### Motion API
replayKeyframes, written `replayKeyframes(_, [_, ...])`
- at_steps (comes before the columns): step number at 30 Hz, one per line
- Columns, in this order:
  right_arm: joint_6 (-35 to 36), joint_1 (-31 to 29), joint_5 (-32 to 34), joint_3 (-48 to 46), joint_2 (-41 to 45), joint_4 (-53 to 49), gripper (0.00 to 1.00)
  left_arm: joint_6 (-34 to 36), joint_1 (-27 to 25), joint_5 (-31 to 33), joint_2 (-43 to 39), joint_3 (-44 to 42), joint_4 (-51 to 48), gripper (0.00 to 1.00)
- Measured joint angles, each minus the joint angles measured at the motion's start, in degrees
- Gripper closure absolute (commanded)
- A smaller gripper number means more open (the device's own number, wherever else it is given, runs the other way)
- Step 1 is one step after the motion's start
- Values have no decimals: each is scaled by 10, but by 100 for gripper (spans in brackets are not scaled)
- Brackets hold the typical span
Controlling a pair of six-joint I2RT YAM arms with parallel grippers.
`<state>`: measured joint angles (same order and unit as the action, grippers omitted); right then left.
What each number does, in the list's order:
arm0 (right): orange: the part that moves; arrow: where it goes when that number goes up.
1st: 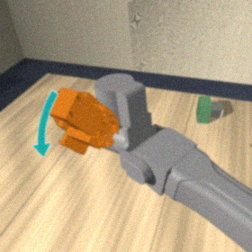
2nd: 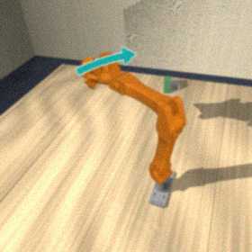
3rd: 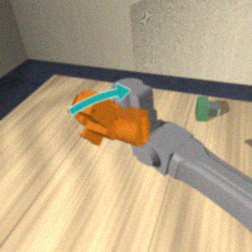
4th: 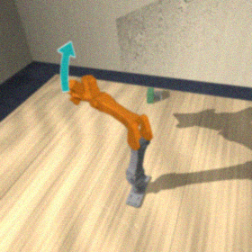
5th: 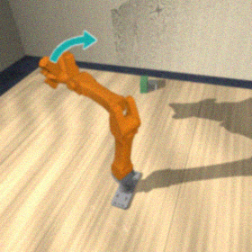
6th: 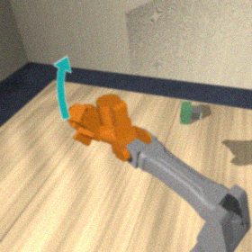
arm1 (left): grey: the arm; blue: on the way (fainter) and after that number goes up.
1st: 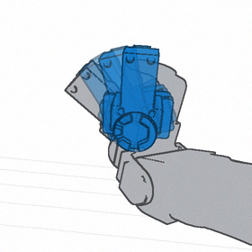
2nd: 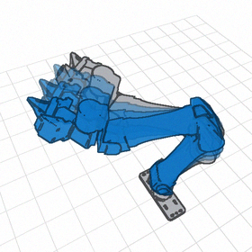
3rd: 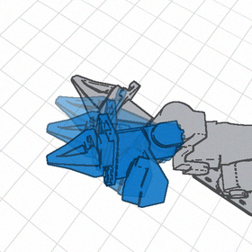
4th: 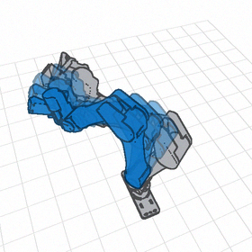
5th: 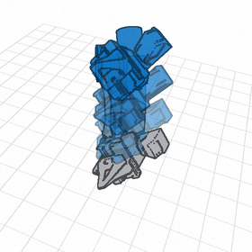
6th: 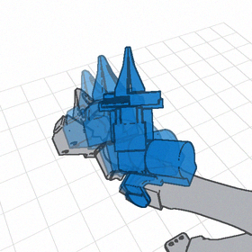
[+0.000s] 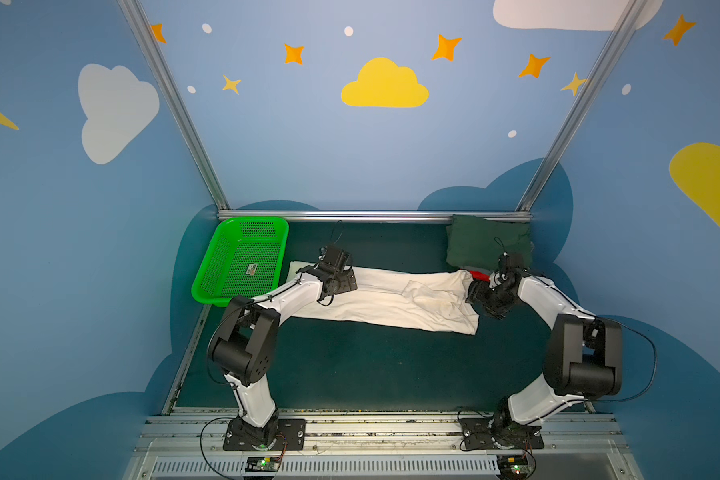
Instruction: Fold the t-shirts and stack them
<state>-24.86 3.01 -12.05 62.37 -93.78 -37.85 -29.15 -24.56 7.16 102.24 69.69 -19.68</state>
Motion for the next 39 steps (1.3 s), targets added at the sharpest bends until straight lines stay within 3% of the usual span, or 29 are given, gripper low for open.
replayKeyframes(12, [1,-6,-14,9,-34,13,46,0,-3,-2,1,5,-9,0])
replayKeyframes(20, [10,-43,-13,72,-81,17,48,0,-3,-3,12,24,-11,0])
replayKeyframes(30, [31,-82,26,153,-150,2,54,0,-3,-4,16,24,-17,0])
replayKeyframes(39, [37,-97,52,164,-171,-13,61,2,-4,-4,30,33,-22,0])
